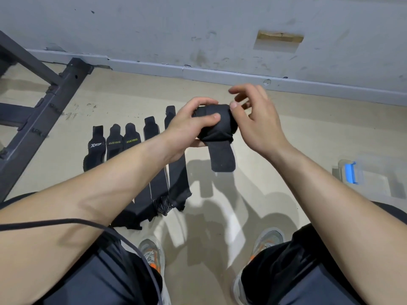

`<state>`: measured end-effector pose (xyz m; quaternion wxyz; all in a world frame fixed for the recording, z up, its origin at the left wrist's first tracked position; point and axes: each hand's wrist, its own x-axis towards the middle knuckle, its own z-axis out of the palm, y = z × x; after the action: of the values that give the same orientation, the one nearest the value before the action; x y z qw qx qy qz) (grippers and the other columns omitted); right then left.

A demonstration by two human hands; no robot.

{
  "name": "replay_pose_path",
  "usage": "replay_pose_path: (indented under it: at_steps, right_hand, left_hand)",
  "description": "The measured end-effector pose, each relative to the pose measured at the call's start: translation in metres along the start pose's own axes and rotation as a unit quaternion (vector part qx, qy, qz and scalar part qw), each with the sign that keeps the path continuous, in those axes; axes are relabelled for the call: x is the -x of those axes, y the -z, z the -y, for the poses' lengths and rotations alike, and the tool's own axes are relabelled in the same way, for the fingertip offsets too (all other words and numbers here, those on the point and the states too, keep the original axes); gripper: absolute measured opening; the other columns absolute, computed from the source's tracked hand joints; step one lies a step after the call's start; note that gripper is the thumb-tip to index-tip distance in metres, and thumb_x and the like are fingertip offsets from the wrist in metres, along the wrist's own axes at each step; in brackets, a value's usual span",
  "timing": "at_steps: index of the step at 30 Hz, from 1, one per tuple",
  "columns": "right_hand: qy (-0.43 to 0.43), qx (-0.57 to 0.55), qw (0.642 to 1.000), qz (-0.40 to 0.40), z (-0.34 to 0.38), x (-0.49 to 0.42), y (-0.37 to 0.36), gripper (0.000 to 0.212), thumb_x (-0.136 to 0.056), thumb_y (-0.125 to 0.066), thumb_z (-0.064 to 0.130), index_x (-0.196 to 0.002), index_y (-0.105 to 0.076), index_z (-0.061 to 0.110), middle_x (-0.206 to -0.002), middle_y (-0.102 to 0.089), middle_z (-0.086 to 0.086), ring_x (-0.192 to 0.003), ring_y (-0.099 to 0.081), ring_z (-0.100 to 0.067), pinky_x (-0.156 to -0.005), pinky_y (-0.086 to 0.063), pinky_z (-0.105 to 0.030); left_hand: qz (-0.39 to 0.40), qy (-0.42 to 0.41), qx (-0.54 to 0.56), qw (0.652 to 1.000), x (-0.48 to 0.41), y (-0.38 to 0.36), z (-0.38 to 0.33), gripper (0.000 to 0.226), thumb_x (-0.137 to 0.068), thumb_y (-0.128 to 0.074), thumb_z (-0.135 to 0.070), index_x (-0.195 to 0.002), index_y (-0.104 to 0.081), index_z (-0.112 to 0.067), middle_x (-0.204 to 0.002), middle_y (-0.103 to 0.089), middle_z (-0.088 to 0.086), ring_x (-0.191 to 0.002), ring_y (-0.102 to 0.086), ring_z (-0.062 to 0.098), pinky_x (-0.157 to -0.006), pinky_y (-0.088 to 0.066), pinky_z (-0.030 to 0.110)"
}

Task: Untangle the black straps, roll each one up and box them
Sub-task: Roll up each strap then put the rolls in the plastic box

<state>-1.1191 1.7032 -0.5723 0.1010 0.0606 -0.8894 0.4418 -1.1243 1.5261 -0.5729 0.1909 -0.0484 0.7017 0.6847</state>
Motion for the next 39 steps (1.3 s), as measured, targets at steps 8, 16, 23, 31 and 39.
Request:
replay_pose_path:
  at_steps: [8, 16, 23, 31, 39]
  right_hand:
    - [0.125, 0.094, 0.954, 0.254, 0.007, 0.021, 0.009, 0.063, -0.073, -0.064, 0.034, -0.135, -0.053, 0.033, -0.135, -0.042, 0.008, -0.123, -0.038, -0.017, -0.102, -0.037, -0.027]
    - [0.226, 0.144, 0.962, 0.054, 0.003, 0.009, -0.001, 0.01, -0.089, -0.068, 0.016, -0.095, -0.075, 0.018, -0.09, -0.063, 0.001, -0.084, -0.056, -0.028, -0.073, -0.043, -0.034]
    - [0.185, 0.11, 0.974, 0.063, -0.002, 0.007, 0.0, 0.011, -0.091, -0.069, 0.018, -0.098, -0.077, 0.018, -0.083, -0.057, -0.002, -0.077, -0.056, -0.023, -0.07, -0.044, -0.033]
    - [0.092, 0.0, 0.996, 0.016, -0.004, 0.005, -0.006, 0.002, -0.089, -0.069, 0.013, -0.089, -0.069, 0.015, -0.087, -0.057, -0.002, -0.078, -0.05, 0.003, -0.072, -0.037, -0.012]
    - [0.039, -0.02, 0.999, -0.026, -0.001, 0.006, -0.01, 0.016, -0.088, -0.069, 0.014, -0.083, -0.056, 0.021, -0.088, -0.054, 0.0, -0.077, -0.049, 0.004, -0.071, -0.034, -0.008]
  left_hand:
    - [-0.097, 0.097, 0.159, 0.978, -0.009, 0.021, -0.012, 0.022, -0.099, -0.061, -0.027, -0.12, -0.061, -0.032, -0.1, -0.069, -0.004, -0.071, -0.072, 0.014, -0.053, -0.056, 0.028]
    - [-0.066, 0.086, 0.122, 0.987, -0.007, 0.012, -0.001, 0.034, -0.097, -0.068, -0.022, -0.129, -0.06, -0.027, -0.125, -0.068, 0.008, -0.097, -0.074, 0.03, -0.079, -0.062, 0.043]
    - [-0.006, 0.1, 0.091, 0.991, -0.001, 0.001, 0.004, 0.034, -0.096, -0.07, -0.018, -0.126, -0.062, -0.03, -0.12, -0.069, 0.014, -0.104, -0.073, 0.033, -0.08, -0.062, 0.041]
    - [0.014, 0.079, 0.107, 0.991, 0.003, -0.006, 0.0, 0.037, -0.096, -0.065, -0.012, -0.128, -0.062, -0.03, -0.117, -0.07, 0.004, -0.111, -0.071, 0.031, -0.089, -0.061, 0.043]
    - [0.004, 0.051, 0.08, 0.995, 0.009, -0.01, -0.005, 0.04, -0.096, -0.061, -0.052, -0.126, -0.063, -0.026, -0.108, -0.072, -0.008, -0.102, -0.073, 0.018, -0.086, -0.061, 0.037]
